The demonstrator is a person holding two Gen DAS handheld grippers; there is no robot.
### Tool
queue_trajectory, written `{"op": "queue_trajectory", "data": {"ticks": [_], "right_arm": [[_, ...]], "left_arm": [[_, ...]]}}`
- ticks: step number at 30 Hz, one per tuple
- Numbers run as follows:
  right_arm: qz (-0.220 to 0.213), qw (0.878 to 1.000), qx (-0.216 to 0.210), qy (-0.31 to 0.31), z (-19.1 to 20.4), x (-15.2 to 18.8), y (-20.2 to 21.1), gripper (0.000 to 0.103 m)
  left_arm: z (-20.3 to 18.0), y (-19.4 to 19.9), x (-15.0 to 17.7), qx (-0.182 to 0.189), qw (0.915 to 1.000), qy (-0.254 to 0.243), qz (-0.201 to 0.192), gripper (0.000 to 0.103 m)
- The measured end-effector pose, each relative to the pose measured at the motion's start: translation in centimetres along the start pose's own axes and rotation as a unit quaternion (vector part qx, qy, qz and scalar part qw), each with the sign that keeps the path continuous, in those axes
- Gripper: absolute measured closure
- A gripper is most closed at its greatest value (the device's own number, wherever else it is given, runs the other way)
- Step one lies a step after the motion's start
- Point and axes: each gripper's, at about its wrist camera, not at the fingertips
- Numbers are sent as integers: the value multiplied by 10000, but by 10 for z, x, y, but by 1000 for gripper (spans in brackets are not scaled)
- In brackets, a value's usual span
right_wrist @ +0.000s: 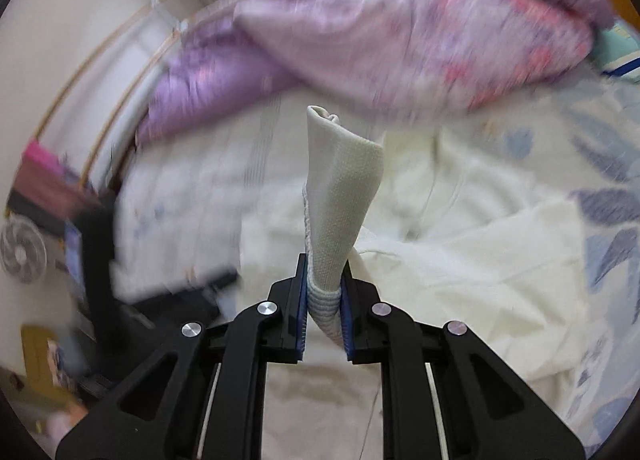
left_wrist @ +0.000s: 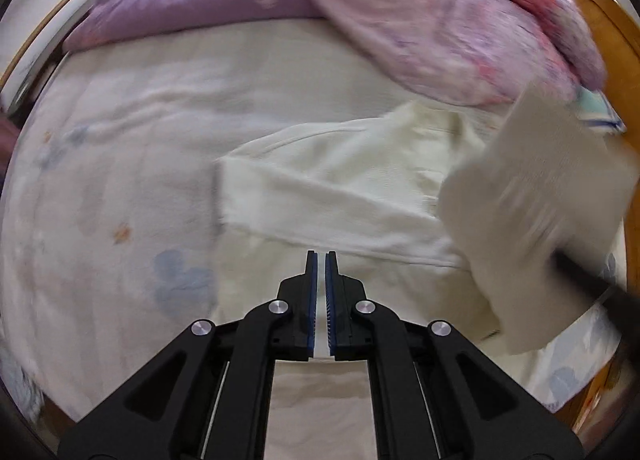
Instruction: Fold large clothes
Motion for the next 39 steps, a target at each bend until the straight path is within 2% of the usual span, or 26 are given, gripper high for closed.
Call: {"op": "queue_trajectory", "data": {"ticks": [1,2,3,4,5,9,12,13,16,17,18,19,20,21,22,23,24,25,26,28,30,31,32,33,34,39], "right_arm": [[218,9997,-78,-2,2,6,-12,80],[404,9990,-191,-69,2,11,-23,75],[541,9981,-263,-156,1,16,-30,50],[579,9978,-217,-238,-2,20,-33,35],[506,9983,-106,-253,-6,21,-30,35],[475,9977,338,-358,-38,21,-19,31],[459,9935,889,-536,-82,25,-3,31],[446,9914,1070,-605,-97,30,4,31],[570,9813,1556,-980,-150,44,16,31],[607,9780,1604,-1184,-170,51,20,31],[627,9763,1610,-1305,-182,56,21,31],[673,9731,1633,-1481,-201,65,22,31],[790,9693,1722,-1568,-216,74,20,31],[910,9667,1787,-1587,-224,79,18,32],[1054,9655,1768,-1592,-234,87,16,46],[1119,9662,1659,-1623,-240,94,16,58],[1136,9671,1574,-1645,-243,97,16,81],[1102,9695,1444,-1643,-245,101,18,84],[1063,9710,1415,-1607,-246,102,20,84],[1004,9738,1304,-1570,-245,103,21,87],[1144,9726,1202,-1629,-251,107,12,88],[1312,9695,1207,-1679,-256,110,0,88],[1538,9643,1275,-1740,-261,114,-11,88],[1793,9585,1292,-1802,-264,118,-22,88],[1845,9575,1238,-1837,-266,120,-26,88],[1761,9573,1093,-2017,-272,117,-18,88]], "left_arm": [[11,-2,2,-37,9999,111,11,95],[20,-3,3,-56,9998,196,19,80],[27,-3,5,-67,9996,271,32,68],[34,-5,8,-67,9993,360,59,45],[39,-4,12,-60,9991,407,89,40],[44,-10,18,104,9979,585,251,37],[33,-25,27,313,9964,599,508,33],[28,-38,31,270,9959,557,662,29],[24,-70,43,125,9923,643,1048,29],[25,-80,47,146,9907,712,1152,28],[27,-97,53,176,9878,835,1305,20],[29,-108,57,200,9856,924,1401,19],[31,-122,62,164,9827,1021,1535,30],[31,-132,67,27,9814,1049,1606,37],[29,-134,68,-166,9842,978,1467,50],[25,-130,66,-166,9876,867,1301,74],[21,-124,63,-88,9896,810,1185,82],[15,-114,58,-73,9914,773,1051,90],[11,-106,53,-116,9932,715,915,90],[1,-85,40,-234,9967,564,540,91],[-4,-80,33,-418,9968,484,487,86],[-4,-87,31,-655,9952,475,547,78],[-3,-98,31,-929,9925,438,668,65],[-4,-109,33,-1228,9884,377,811,56],[-2,-118,36,-1513,9830,244,1007,49],[-13,-103,48,-1784,9805,-100,819,44]]}}
Point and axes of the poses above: each gripper's, at about its wrist camera, not at the fingertips, and y roughly against the way its jaws point, z to its left, x to its underside, and after that the axes turned 7 degrees about y, right-handed
